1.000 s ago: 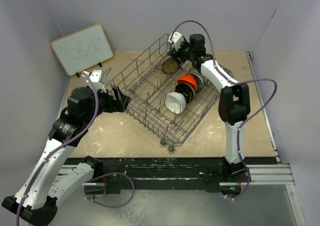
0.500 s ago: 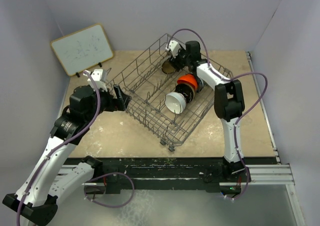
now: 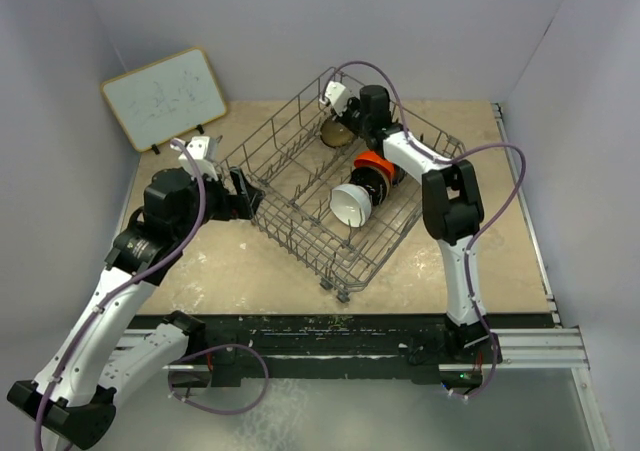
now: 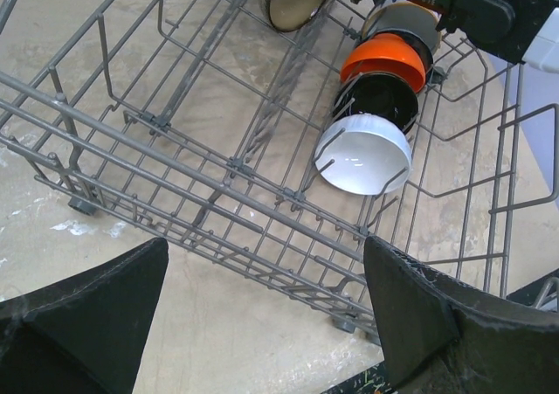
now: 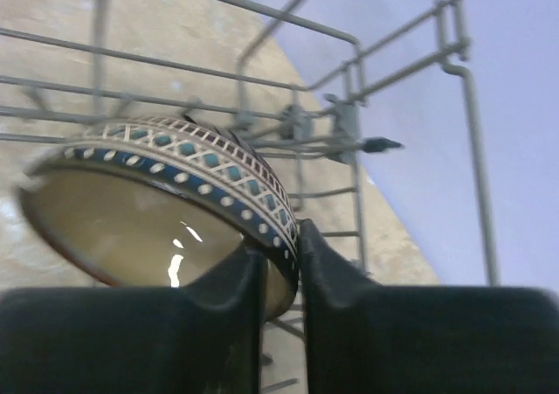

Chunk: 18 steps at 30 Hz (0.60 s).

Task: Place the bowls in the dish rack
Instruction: Adjust the bowl in the dish rack.

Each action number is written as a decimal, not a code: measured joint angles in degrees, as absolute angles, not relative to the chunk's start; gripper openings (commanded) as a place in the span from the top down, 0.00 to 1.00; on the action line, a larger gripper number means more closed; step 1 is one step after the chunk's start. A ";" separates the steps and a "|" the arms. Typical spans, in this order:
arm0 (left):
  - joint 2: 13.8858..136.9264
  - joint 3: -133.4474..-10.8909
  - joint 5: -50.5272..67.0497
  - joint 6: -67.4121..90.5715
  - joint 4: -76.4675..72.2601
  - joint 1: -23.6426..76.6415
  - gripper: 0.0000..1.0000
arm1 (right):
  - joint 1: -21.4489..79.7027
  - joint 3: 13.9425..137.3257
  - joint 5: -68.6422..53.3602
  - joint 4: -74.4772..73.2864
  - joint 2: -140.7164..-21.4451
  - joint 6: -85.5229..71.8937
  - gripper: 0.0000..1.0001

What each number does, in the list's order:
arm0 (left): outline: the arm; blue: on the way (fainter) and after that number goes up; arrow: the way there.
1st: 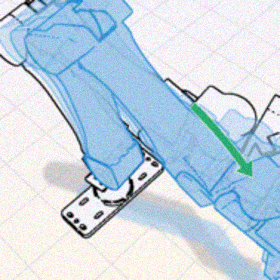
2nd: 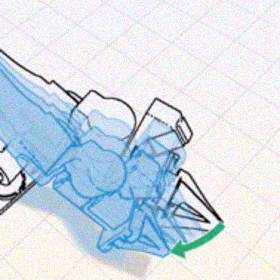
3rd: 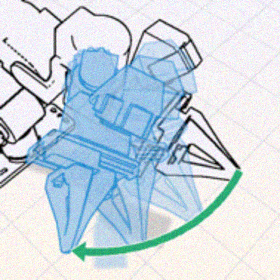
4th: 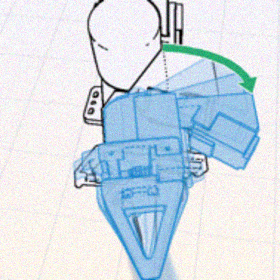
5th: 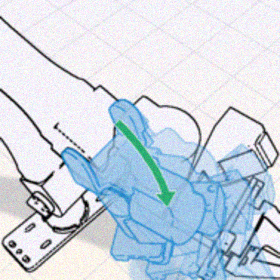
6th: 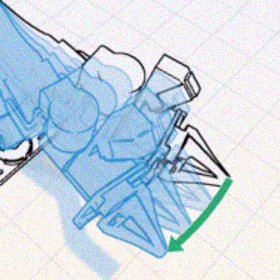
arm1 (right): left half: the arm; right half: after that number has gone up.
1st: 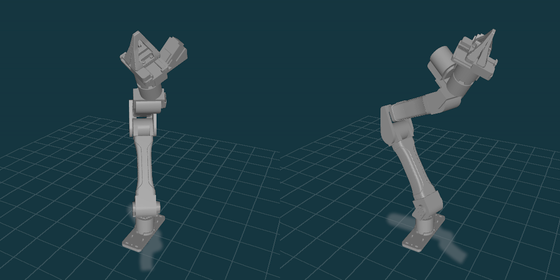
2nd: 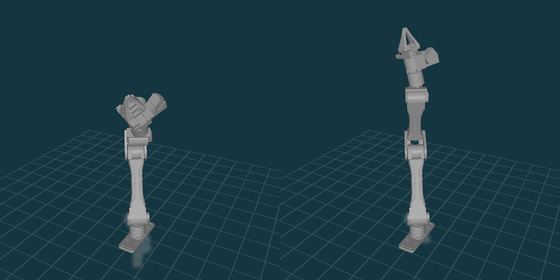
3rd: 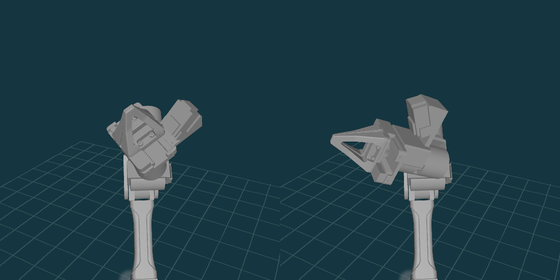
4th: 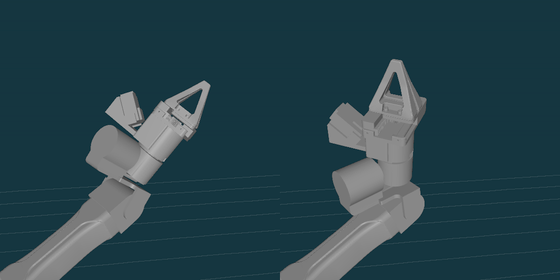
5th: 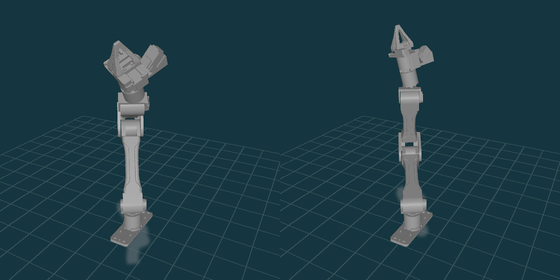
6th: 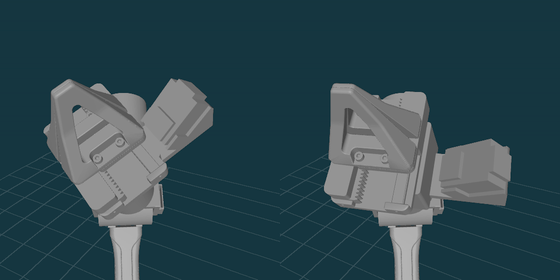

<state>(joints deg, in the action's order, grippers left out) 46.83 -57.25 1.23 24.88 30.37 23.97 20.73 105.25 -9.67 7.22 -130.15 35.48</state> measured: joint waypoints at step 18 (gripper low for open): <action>42.24 -56.36 1.23 24.91 30.17 23.97 0.05 | 28.77 90.37 22.04 28.45 -125.29 32.56 1.00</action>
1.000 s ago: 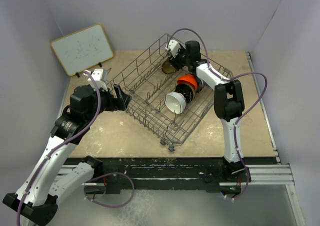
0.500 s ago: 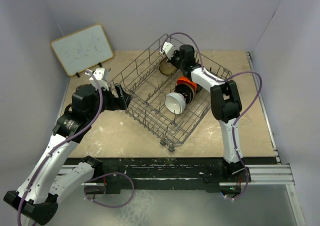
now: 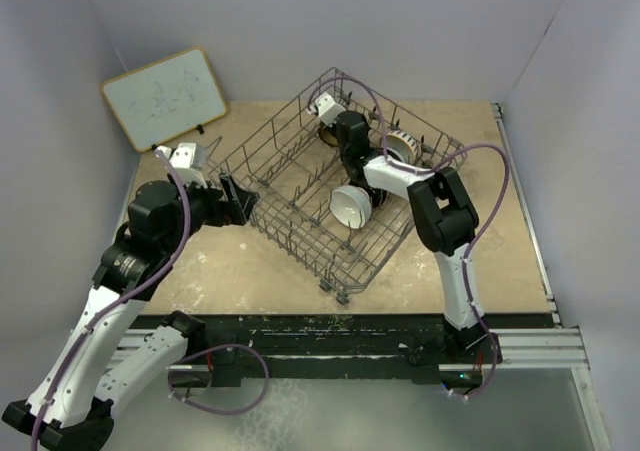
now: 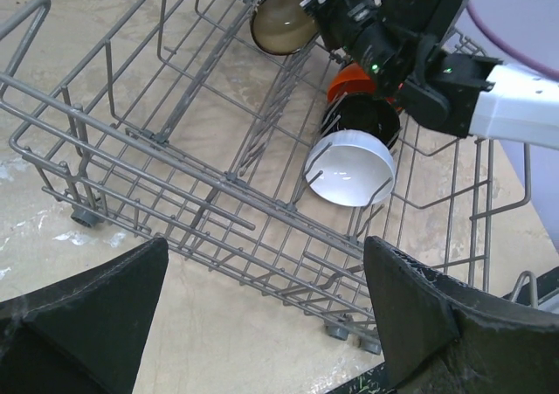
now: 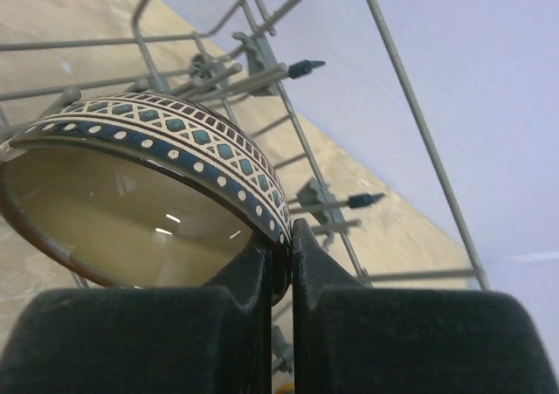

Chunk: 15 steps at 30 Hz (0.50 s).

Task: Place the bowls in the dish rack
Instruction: Adjust the bowl in the dish rack.

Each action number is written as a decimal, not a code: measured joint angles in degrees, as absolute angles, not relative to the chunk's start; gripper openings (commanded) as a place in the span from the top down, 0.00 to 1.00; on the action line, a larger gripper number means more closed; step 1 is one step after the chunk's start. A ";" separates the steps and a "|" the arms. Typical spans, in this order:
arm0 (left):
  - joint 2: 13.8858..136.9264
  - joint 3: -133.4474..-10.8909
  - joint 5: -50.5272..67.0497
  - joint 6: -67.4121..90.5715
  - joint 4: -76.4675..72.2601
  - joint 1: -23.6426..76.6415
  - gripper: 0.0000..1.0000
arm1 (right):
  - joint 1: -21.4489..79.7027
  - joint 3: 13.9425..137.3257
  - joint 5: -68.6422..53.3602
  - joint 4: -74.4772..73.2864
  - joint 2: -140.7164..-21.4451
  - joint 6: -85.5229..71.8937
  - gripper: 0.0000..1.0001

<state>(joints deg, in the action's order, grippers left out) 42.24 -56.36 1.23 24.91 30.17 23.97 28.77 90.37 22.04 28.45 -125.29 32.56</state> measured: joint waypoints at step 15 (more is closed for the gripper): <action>36.16 -56.36 0.51 24.86 32.58 23.97 0.04 | 37.17 97.78 54.15 48.88 -136.55 57.47 1.00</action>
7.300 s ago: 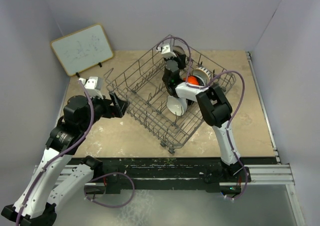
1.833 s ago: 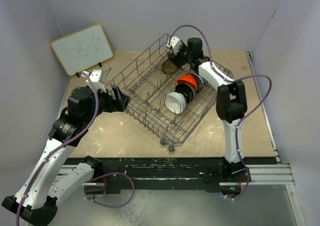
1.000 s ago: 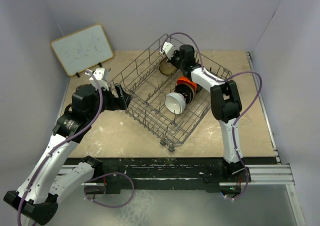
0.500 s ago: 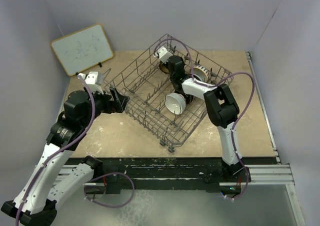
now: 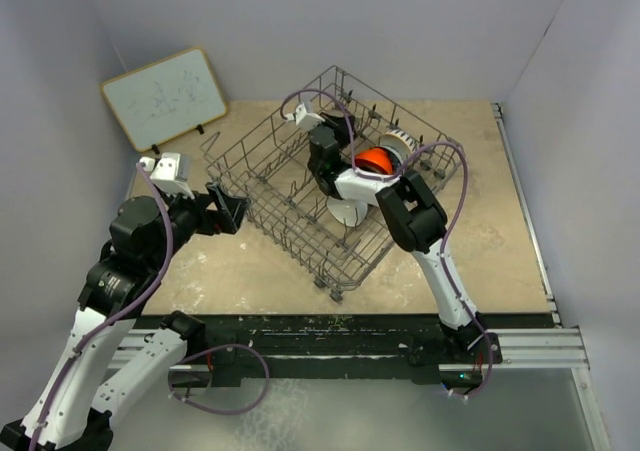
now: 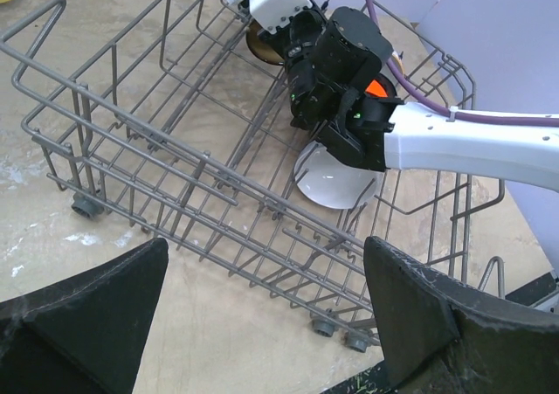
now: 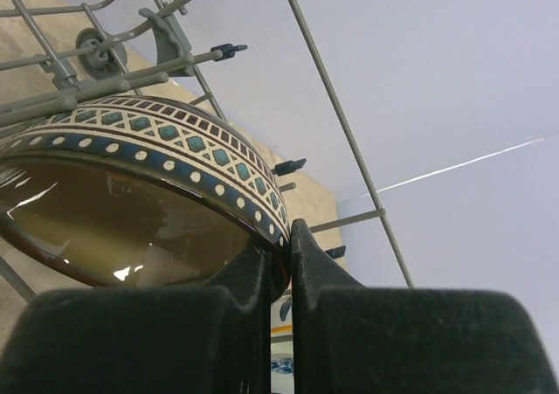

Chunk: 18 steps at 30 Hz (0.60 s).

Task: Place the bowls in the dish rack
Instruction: Adjust the bowl in the dish rack.

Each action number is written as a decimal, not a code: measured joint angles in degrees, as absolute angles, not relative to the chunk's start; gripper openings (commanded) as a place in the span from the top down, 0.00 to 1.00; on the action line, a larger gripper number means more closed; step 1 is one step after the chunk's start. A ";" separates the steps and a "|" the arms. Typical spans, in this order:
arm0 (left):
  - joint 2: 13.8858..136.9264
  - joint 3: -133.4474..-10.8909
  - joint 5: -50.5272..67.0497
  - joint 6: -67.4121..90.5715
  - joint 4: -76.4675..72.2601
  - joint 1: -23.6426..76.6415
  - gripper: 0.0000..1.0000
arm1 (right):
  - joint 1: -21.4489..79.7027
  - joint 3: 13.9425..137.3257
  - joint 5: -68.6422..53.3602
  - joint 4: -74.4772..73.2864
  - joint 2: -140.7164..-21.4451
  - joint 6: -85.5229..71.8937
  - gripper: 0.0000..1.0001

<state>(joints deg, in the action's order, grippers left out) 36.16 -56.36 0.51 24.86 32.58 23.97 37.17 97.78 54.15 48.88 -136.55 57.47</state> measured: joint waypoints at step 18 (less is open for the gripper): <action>34.96 -56.36 0.08 24.91 32.80 23.97 0.04 | 33.17 107.24 35.11 2.24 -128.46 24.67 1.00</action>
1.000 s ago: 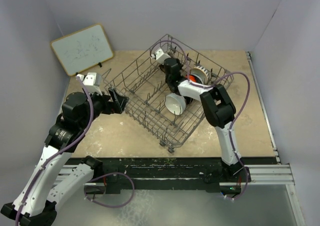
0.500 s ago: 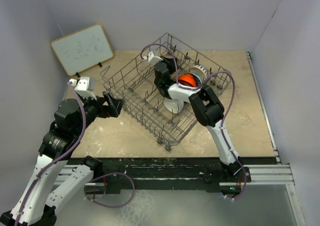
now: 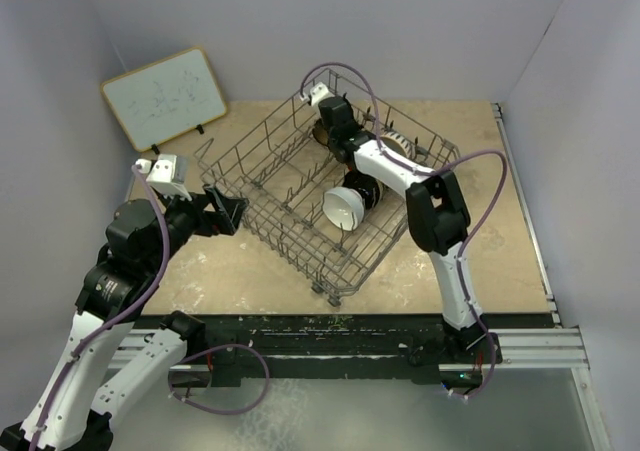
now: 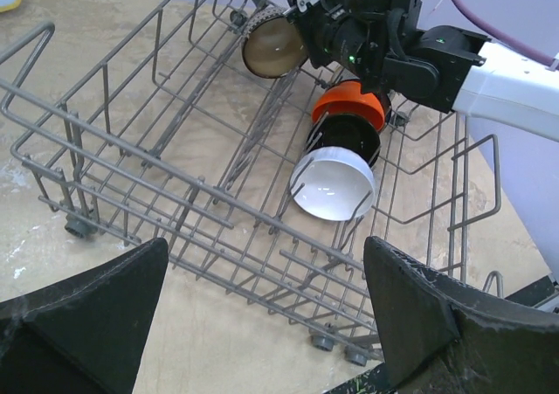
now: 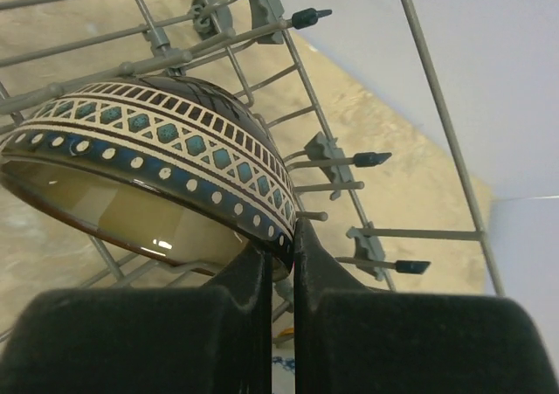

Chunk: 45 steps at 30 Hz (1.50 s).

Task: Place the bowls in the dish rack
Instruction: Adjust the bowl in the dish rack.

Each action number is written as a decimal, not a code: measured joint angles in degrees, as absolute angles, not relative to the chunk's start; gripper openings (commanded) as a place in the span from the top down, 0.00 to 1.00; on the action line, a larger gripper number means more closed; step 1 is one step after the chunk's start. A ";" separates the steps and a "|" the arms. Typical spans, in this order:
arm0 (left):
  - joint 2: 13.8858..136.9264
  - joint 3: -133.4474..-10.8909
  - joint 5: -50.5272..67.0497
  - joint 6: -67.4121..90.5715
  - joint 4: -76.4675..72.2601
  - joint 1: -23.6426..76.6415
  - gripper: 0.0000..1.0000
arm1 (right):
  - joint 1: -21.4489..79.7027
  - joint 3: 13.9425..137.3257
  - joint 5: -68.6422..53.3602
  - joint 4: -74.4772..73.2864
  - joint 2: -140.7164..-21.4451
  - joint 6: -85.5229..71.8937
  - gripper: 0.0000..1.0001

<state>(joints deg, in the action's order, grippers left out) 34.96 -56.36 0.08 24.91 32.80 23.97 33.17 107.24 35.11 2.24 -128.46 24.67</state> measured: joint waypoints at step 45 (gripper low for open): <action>33.32 -55.44 1.17 25.41 34.41 23.97 0.04 | 41.36 95.96 71.29 76.03 -128.33 60.64 1.00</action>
<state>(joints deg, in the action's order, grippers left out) 33.32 -55.44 1.17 25.41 34.41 23.97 41.36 95.96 71.29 76.03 -128.33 60.64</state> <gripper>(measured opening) 0.955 0.049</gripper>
